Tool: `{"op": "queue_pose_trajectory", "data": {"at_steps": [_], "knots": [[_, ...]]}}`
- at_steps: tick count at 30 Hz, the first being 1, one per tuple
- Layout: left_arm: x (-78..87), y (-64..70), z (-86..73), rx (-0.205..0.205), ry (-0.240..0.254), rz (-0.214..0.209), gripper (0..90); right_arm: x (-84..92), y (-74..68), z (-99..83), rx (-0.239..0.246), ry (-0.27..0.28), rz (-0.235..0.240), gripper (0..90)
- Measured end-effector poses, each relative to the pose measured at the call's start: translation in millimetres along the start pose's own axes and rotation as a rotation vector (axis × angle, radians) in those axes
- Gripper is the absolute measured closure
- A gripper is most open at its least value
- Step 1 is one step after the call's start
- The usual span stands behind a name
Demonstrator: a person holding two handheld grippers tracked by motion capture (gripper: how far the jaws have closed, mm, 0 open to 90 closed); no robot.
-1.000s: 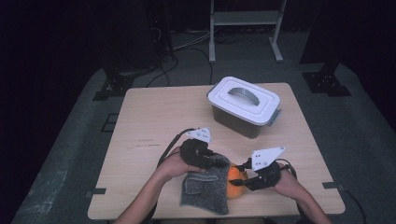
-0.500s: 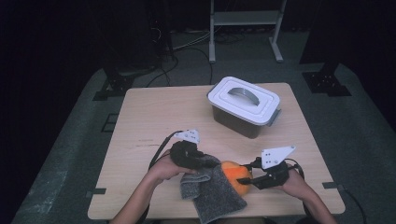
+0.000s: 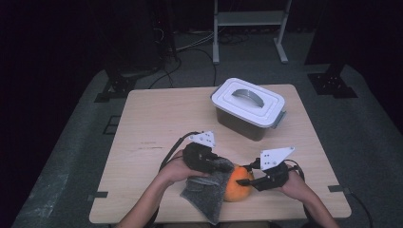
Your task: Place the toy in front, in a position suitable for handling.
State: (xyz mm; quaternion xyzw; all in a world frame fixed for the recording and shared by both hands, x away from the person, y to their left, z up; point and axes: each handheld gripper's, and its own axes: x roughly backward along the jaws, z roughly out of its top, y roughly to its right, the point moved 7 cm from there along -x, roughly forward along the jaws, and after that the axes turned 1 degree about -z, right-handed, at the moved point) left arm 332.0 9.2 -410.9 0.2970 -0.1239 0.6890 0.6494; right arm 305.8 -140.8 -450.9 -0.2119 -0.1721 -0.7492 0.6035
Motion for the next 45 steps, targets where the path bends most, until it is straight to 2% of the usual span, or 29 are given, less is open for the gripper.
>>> {"op": "queue_pose_trajectory", "data": {"at_steps": [3,5,12,15,21,25,27,29,30,33,35,37,39,42,45], "knots": [[7.5,-5.6,-7.1,0.033,0.03,0.007,73.0,6.0,4.7,-5.1,-0.033,0.015,-0.003,55.3],[11.8,-8.1,-11.7,0.038,0.033,0.01,73.0,9.2,9.1,-8.7,-0.055,0.03,-0.004,55.2],[16.8,-13.0,-22.6,0.07,0.044,0.017,72.6,11.8,14.1,-10.8,-0.076,0.033,-0.009,55.0],[15.5,-15.4,-25.9,0.083,0.051,0.017,72.6,12.8,15.7,-12.4,-0.089,0.04,-0.006,54.9],[9.1,-18.8,-34.0,0.099,0.026,0.015,72.6,18.4,18.7,-19.5,-0.123,0.052,-0.005,54.8],[7.7,-18.9,-29.6,0.106,0.055,0.004,72.6,18.9,18.6,-20.9,-0.135,0.058,-0.003,54.8],[7.2,-17.8,-27.1,0.099,0.051,0.0,72.7,18.1,18.1,-20.6,-0.139,0.057,0.006,54.2],[5.2,-17.0,-25.1,0.092,0.048,-0.001,72.7,18.2,17.8,-19.7,-0.146,0.047,0.013,50.5],[4.8,-17.3,-24.7,0.095,0.051,0.0,72.7,18.2,17.4,-18.3,-0.152,0.04,0.008,44.7],[5.3,-18.8,-24.3,0.109,0.066,-0.003,72.7,20.3,14.6,-8.3,-0.162,0.008,-0.026,33.1],[4.2,-17.3,-23.1,0.108,0.069,-0.011,72.7,17.6,9.9,-1.0,-0.153,-0.018,-0.026,27.0],[2.3,-14.6,-21.1,0.098,0.068,-0.019,72.7,11.4,5.8,2.1,-0.124,-0.063,-0.025,24.3],[2.4,-13.5,-19.9,0.093,0.067,-0.02,72.8,6.8,4.4,2.3,-0.119,-0.088,-0.016,28.6],[5.1,-15.7,-21.7,0.095,0.065,-0.01,72.8,6.4,5.8,1.2,-0.11,-0.077,-0.012,43.5],[5.3,-17.6,-24.2,0.106,0.075,-0.003,72.8,7.6,7.7,1.5,-0.121,-0.041,-0.011,46.6]]}}
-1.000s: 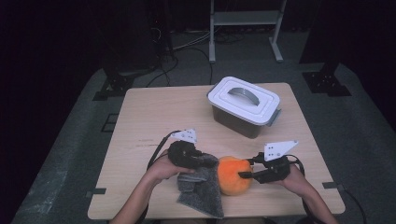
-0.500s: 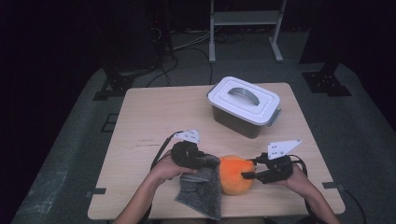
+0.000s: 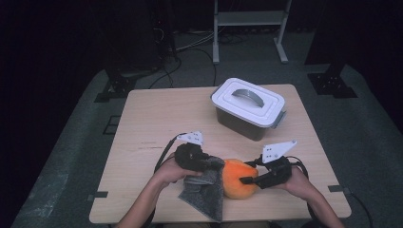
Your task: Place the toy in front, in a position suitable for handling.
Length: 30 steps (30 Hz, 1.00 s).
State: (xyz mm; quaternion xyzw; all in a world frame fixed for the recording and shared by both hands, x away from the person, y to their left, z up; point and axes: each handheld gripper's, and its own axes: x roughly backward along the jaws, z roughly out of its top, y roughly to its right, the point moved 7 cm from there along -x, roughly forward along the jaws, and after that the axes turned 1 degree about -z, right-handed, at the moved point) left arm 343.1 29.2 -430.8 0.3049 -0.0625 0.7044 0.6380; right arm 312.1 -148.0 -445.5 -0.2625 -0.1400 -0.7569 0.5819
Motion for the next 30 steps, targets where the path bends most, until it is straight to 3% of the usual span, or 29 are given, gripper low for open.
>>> {"op": "queue_pose_trajectory", "data": {"at_steps": [7,18,21,30], "knots": [[-4.2,-7.5,-12.1,0.06,0.055,-0.022,72.7,1.4,5.6,-2.6,-0.023,0.026,0.007,46.4],[-5.7,-9.2,-20.8,0.066,0.03,-0.015,72.6,5.5,8.3,-7.0,-0.037,0.05,0.004,46.3],[4.2,-10.6,-21.0,0.057,0.033,0.003,72.6,6.0,7.7,-5.1,-0.031,0.053,0.0,46.7],[56.4,-17.2,-22.5,0.066,0.094,0.081,72.7,6.3,8.8,0.4,-0.009,0.073,-0.034,52.1]]}}
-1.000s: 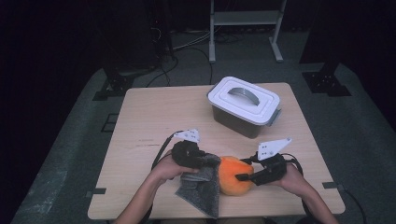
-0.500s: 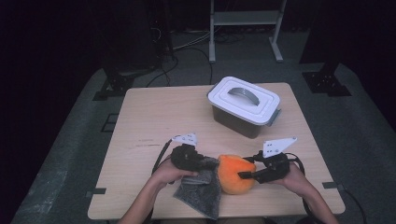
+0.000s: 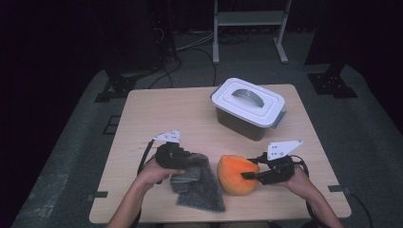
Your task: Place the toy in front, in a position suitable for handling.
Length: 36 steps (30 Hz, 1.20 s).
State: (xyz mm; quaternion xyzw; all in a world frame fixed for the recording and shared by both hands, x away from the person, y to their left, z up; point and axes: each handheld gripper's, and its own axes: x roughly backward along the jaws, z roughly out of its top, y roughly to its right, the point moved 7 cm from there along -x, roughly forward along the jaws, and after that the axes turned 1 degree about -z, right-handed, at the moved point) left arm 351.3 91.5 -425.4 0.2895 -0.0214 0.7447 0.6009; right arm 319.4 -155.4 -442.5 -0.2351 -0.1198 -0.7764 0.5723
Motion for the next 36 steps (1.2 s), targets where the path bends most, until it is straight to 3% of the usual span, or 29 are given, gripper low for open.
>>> {"op": "queue_pose_trajectory", "data": {"at_steps": [7,21,25,28,32,36], "knots": [[49.9,-12.0,-6.6,0.02,0.037,0.09,72.6,-1.3,5.9,4.3,-0.005,-0.003,-0.025,52.2],[129.9,-39.2,-52.5,0.097,0.023,0.3,72.6,0.1,10.7,4.3,-0.019,-0.001,-0.041,52.2],[132.2,-46.9,-67.4,0.119,-0.004,0.334,71.3,-3.0,10.5,7.0,-0.015,-0.001,-0.034,52.2],[126.1,-51.8,-77.3,0.138,-0.009,0.324,70.3,-8.0,8.9,10.5,-0.005,-0.006,-0.025,52.2],[117.8,-57.5,-91.1,0.154,-0.052,0.329,66.7,-16.4,6.8,15.0,0.009,-0.02,-0.012,52.1],[118.7,-60.5,-99.4,0.177,-0.046,0.327,62.9,-20.1,7.2,16.6,0.009,-0.021,-0.004,52.1]]}}
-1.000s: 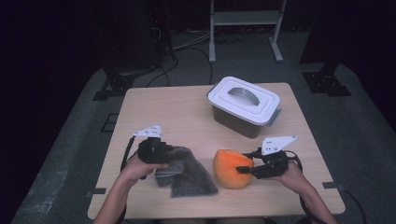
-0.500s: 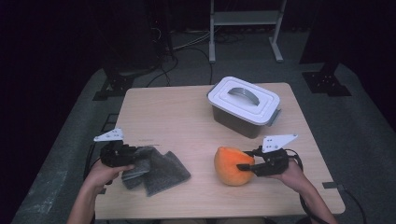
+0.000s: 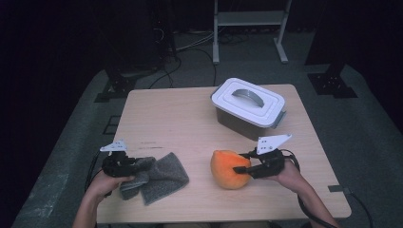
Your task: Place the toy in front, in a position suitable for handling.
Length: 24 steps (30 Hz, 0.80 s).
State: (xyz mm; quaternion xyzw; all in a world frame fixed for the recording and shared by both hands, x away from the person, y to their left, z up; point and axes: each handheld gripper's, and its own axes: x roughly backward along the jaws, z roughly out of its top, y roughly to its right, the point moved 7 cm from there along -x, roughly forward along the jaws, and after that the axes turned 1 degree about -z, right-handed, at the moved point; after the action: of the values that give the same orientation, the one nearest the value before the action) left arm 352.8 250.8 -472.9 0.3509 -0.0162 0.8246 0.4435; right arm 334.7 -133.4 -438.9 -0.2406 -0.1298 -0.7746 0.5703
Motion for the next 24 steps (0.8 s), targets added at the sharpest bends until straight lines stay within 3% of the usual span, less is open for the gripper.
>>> {"op": "queue_pose_trajectory", "data": {"at_steps": [3,9,16,24], "knots": [[2.4,-0.5,-1.4,0.008,-0.005,-0.006,56.7,-0.8,1.6,0.2,-0.008,0.002,0.004,52.1],[8.4,-0.4,2.9,-0.015,-0.008,0.014,51.1,-5.3,3.1,4.5,0.003,-0.007,0.0,52.0],[10.2,10.6,-0.3,-0.047,-0.04,-0.044,47.1,-9.8,3.1,6.9,0.007,-0.011,0.009,51.9],[15.8,19.6,9.2,-0.079,-0.024,-0.055,44.4,-8.9,2.3,7.6,0.011,-0.014,0.006,51.9]]}}
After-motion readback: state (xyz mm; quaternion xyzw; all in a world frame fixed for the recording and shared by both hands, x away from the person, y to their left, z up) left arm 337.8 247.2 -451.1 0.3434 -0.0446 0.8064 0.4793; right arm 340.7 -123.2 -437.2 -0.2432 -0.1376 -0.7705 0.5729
